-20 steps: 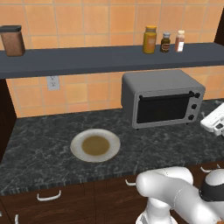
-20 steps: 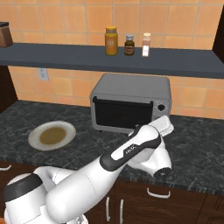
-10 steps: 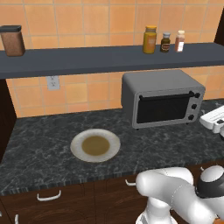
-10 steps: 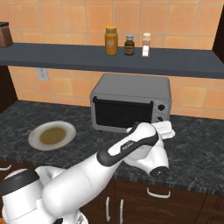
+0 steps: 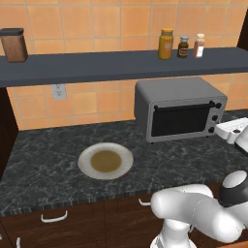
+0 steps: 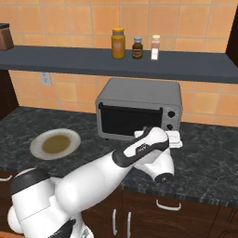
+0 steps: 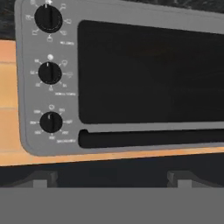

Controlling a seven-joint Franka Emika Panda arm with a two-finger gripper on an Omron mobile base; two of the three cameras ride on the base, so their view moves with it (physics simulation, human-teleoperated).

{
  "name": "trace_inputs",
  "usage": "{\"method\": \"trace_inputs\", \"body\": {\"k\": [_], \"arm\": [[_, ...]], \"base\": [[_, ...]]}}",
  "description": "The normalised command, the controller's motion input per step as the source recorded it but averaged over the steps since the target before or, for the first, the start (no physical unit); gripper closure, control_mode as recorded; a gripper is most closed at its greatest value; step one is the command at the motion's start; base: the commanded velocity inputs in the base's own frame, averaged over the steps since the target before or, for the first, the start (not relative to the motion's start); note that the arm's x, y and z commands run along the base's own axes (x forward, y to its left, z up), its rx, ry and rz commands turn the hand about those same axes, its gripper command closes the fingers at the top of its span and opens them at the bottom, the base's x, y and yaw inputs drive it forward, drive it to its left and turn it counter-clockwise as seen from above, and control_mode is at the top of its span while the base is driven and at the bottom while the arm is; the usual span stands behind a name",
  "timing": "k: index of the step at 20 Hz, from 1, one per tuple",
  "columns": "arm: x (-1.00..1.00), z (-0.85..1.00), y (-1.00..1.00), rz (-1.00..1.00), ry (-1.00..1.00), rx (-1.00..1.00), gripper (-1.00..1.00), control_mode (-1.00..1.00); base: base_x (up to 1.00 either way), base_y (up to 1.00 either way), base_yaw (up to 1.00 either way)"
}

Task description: Pick up the kebab skewer and baguette bread, and place them inside the toaster oven. Close the toaster oven door and start by setting the timer.

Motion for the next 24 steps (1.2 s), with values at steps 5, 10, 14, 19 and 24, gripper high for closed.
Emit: {"method": "trace_inputs", "body": {"k": [5,10,14,19,24], "arm": [[0.07,-0.18,-0.26,0.0,0.0,0.09,-1.0,-1.0],[0.22,-0.14,-0.3,0.0,0.0,0.01,-1.0,-1.0],[0.11,-0.22,-0.02,0.0,0.0,0.0,-1.0,-1.0],[0.11,-0.2,0.0,0.0,0.0,0.0,-1.0,-1.0],[0.43,0.0,0.0,-0.01,0.0,0.0,-1.0,-1.0]], "base": [[0.0,0.0,0.0],[0.0,0.0,0.0],[0.0,0.0,0.0],[0.0,0.0,0.0],[0.0,0.0,0.0]]}}
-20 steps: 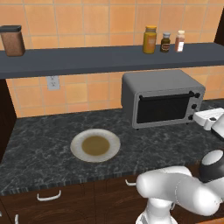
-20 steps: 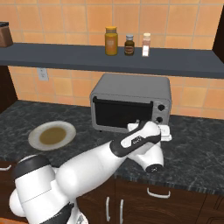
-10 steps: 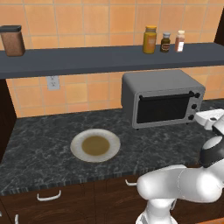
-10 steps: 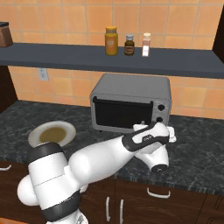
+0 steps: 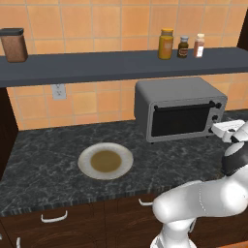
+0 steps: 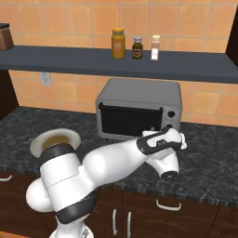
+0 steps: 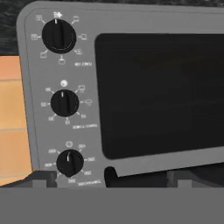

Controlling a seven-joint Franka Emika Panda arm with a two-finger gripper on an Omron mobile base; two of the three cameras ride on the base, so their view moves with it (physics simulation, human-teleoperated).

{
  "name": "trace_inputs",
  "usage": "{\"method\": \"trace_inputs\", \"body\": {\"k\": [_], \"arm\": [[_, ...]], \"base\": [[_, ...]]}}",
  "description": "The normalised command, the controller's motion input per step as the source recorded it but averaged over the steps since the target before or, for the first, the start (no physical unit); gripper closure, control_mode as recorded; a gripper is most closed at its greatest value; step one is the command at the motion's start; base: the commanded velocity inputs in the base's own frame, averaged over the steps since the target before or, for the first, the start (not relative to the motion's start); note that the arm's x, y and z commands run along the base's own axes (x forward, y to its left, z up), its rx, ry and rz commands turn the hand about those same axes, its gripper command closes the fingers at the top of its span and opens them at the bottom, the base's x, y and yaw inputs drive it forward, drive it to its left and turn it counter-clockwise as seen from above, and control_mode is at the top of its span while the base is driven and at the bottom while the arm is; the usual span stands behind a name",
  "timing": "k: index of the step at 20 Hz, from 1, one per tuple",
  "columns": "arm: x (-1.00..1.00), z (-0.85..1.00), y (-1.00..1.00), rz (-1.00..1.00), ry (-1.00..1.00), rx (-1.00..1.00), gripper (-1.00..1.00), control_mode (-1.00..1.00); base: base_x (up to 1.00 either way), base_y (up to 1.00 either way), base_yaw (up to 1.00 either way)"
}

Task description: Pick up the kebab skewer and baguette bread, and place them inside the toaster oven. Close the toaster oven door and start by setting the timer.

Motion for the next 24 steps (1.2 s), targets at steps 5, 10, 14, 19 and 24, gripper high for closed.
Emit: {"method": "trace_inputs", "body": {"k": [5,10,14,19,24], "arm": [[0.28,-0.08,-0.02,-0.03,0.0,0.0,-1.0,-1.0],[0.1,-0.22,-0.14,-0.04,0.0,0.0,-1.0,-1.0],[0.2,-0.12,-0.17,-0.03,0.0,0.0,-1.0,-1.0],[0.15,-0.1,-0.24,-0.02,0.0,0.0,-1.0,-1.0],[0.11,-0.16,-0.11,-0.01,0.0,0.0,-1.0,-1.0]], "base": [[0.0,0.0,0.0],[0.0,0.0,0.0],[0.0,0.0,0.0],[0.0,0.0,0.0],[0.0,0.0,0.0]]}}
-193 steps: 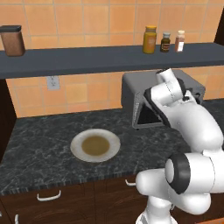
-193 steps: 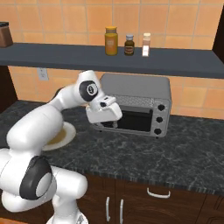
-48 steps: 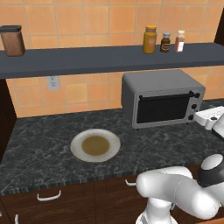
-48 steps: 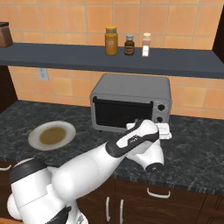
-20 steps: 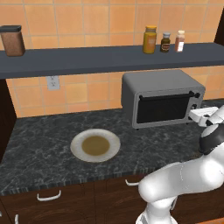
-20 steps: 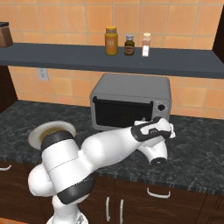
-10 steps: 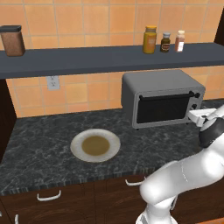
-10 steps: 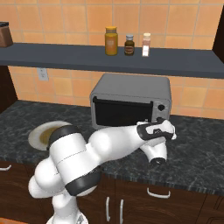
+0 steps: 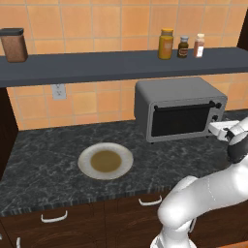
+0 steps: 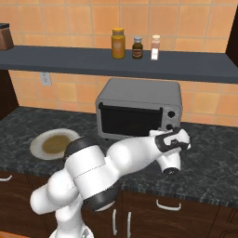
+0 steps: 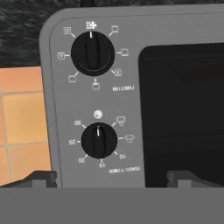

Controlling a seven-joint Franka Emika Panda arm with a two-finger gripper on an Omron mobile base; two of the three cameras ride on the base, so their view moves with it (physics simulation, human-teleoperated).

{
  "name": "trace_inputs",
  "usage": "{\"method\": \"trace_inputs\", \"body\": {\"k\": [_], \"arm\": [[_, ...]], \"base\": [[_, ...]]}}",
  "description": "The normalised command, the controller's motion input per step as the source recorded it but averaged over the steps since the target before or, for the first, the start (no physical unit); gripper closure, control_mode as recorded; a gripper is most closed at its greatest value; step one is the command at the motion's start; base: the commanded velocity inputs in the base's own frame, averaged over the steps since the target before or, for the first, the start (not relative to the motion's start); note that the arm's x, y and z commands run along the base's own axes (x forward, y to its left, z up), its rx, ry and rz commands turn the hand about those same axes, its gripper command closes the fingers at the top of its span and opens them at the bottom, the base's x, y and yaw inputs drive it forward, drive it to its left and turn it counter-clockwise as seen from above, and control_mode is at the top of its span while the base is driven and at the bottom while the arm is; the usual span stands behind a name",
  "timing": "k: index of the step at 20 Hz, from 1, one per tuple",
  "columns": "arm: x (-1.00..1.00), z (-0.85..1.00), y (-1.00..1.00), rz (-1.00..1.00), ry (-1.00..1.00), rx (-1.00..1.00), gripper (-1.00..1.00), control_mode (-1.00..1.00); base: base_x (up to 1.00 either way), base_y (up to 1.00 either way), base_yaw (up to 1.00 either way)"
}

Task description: Pick up the kebab skewer and baguette bread, and place them inside the toaster oven. Close the toaster oven door and start by setting the timer.

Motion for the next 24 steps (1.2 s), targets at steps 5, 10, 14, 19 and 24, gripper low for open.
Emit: {"method": "trace_inputs", "body": {"k": [5,10,14,19,24], "arm": [[0.14,-0.07,0.0,0.0,0.0,0.0,-1.0,-1.0],[0.18,0.0,0.0,0.0,0.0,0.0,-1.0,-1.0],[0.12,0.0,0.0,-0.01,0.0,0.0,-1.0,-1.0],[0.1,0.0,0.0,-0.02,0.0,0.0,-1.0,-1.0],[0.01,0.0,-0.01,-0.03,0.0,-0.01,-1.0,-1.0]], "base": [[0.0,0.0,0.0],[0.0,0.0,0.0],[0.0,0.0,0.0],[0.0,0.0,0.0],[0.0,0.0,0.0]]}}
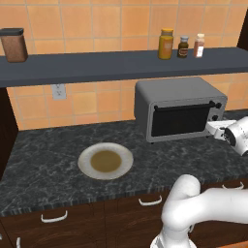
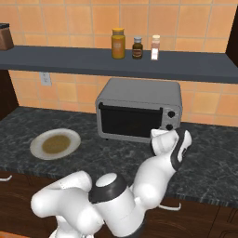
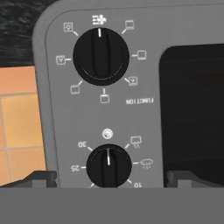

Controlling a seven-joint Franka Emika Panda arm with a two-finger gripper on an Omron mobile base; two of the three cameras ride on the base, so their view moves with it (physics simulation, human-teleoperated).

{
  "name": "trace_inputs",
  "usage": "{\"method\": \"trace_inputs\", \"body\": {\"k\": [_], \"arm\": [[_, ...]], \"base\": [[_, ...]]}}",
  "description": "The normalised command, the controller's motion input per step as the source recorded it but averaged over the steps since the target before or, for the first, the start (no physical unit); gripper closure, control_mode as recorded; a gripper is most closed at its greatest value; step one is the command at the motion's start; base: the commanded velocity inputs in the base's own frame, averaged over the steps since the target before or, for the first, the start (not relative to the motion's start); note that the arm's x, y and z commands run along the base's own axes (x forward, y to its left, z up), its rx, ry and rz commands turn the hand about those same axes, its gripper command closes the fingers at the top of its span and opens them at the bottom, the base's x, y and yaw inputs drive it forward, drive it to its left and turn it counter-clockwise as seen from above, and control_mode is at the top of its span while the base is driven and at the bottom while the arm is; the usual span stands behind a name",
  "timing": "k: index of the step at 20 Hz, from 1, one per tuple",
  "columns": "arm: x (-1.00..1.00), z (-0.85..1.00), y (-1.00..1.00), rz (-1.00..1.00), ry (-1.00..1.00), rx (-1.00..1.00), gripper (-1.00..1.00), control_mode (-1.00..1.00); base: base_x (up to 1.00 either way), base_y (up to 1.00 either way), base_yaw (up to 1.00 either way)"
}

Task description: Pick up the kebab skewer and baguette bread, and place them inside the toaster oven. Close the toaster oven door and start by setting the timer.

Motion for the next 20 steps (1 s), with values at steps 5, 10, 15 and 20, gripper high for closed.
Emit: {"method": "trace_inputs", "body": {"k": [5,10,15,20], "arm": [[0.0,0.0,-0.02,-0.04,0.0,-0.01,-1.0,-1.0],[0.0,0.0,0.0,-0.03,0.01,-0.02,-1.0,-1.0],[0.0,0.0,0.01,-0.01,0.04,-0.04,-1.0,-1.0],[0.0,0.09,0.01,0.0,0.03,-0.04,-1.0,-1.0]], "base": [[0.0,0.0,0.0],[0.0,0.0,0.0],[0.0,0.0,0.0],[0.0,0.0,0.0]]}}
